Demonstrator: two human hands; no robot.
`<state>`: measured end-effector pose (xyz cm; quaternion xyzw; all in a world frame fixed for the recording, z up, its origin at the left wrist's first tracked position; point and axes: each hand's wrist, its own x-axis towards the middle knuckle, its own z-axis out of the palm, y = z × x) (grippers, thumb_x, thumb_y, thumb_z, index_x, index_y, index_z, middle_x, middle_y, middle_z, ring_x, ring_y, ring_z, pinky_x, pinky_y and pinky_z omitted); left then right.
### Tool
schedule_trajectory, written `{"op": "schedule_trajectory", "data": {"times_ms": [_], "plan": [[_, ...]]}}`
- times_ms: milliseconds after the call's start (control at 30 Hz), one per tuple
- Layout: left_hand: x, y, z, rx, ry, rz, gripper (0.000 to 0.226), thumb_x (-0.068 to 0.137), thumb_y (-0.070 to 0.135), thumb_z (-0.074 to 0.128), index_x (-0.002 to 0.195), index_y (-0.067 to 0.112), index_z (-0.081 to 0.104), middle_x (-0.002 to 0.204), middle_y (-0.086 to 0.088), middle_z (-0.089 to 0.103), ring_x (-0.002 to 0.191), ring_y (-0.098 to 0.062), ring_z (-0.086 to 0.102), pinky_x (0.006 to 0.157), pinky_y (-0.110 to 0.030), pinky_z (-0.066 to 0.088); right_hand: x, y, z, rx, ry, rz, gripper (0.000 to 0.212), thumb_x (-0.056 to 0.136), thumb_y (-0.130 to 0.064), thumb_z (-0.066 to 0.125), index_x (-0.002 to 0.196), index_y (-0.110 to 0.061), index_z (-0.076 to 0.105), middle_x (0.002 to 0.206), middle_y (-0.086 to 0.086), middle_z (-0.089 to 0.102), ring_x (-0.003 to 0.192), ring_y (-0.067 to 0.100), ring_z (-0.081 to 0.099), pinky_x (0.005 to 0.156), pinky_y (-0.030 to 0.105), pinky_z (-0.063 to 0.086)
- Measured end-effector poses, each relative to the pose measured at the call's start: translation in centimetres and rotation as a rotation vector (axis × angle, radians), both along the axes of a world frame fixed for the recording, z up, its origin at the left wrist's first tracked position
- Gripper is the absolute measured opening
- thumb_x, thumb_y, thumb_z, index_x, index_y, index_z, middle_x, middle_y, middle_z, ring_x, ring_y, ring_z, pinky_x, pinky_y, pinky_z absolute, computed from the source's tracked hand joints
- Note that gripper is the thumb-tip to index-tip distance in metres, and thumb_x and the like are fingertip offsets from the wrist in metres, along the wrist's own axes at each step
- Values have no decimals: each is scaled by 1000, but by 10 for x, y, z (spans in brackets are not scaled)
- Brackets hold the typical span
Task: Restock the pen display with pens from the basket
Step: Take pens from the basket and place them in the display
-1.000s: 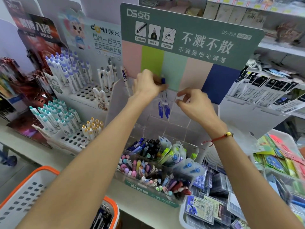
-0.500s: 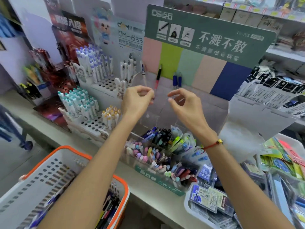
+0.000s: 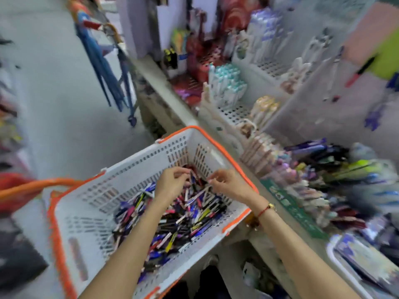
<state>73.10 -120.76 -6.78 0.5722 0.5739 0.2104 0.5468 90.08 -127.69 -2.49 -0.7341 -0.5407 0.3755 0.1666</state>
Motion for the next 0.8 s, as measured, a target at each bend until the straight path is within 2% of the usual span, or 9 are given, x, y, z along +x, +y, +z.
{"op": "schedule_trajectory", "data": {"times_ms": [67, 167, 233, 433, 500, 567, 667, 733, 800], "plan": [[-27, -3, -16, -41, 25, 62, 26, 95, 12, 58, 78, 31, 63, 104, -6, 72, 72, -12, 68, 70, -35, 53, -20, 5, -16, -59, 11, 69, 23, 99, -22, 53, 108, -6, 68, 88, 7, 69, 77, 18, 63, 69, 28, 50], [-61, -7, -37, -105, 61, 124, 19, 96, 12, 56, 84, 24, 66, 109, -9, 71, 71, -11, 67, 73, -33, 52, -42, 15, -47, -148, 1, 145, 27, 99, -26, 52, 109, -8, 69, 95, 10, 72, 88, 26, 66, 82, 42, 54], [-77, -11, -50, -127, 70, 166, 13, 96, 12, 58, 90, 20, 66, 112, -9, 70, 73, -12, 66, 78, -35, 53, -52, 21, -67, -188, -20, 172, 27, 98, -28, 53, 109, -10, 70, 94, 9, 72, 90, 24, 67, 85, 43, 53], [-115, -25, -111, -243, 224, 171, 13, 98, 19, 56, 105, 21, 68, 125, -3, 64, 106, -21, 65, 97, -44, 50, -79, 33, -124, -312, -71, 322, 27, 100, -25, 49, 105, -9, 70, 94, 17, 72, 83, 37, 65, 71, 42, 53], [-123, -30, -132, -295, 277, 96, 16, 98, 19, 56, 110, 20, 67, 131, -2, 61, 117, -21, 58, 101, -40, 46, -88, 32, -146, -333, -244, 469, 22, 99, -22, 49, 99, -8, 66, 102, 19, 69, 82, 34, 62, 68, 39, 50], [-125, -40, -148, -355, 323, -126, 31, 96, 19, 58, 127, 18, 59, 138, -3, 55, 125, -20, 53, 104, -35, 42, -95, 27, -162, -275, -495, 680, 22, 96, -17, 54, 114, -5, 60, 116, 15, 62, 103, 29, 59, 81, 38, 50], [-119, -59, -169, -398, 457, -493, 66, 87, 24, 71, 145, 19, 39, 147, -5, 41, 133, -23, 41, 106, -36, 40, -103, 22, -186, -111, -716, 1002, 54, 92, -32, 63, 135, -6, 44, 139, 12, 42, 125, 27, 43, 100, 37, 42], [-115, -70, -174, -231, 665, -608, 76, 84, 29, 74, 146, 19, 32, 146, -4, 39, 136, -24, 32, 106, -35, 37, -107, 21, -199, -15, -905, 1179, 70, 90, -50, 59, 140, -5, 40, 144, 13, 35, 127, 28, 37, 104, 39, 35], [-112, -77, -176, -49, 889, -661, 79, 83, 33, 74, 145, 14, 29, 145, -5, 40, 135, -24, 33, 108, -33, 33, -114, 15, -213, 48, -1076, 1292, 76, 90, -60, 51, 138, -2, 42, 135, 13, 41, 121, 29, 37, 103, 39, 33]]}}
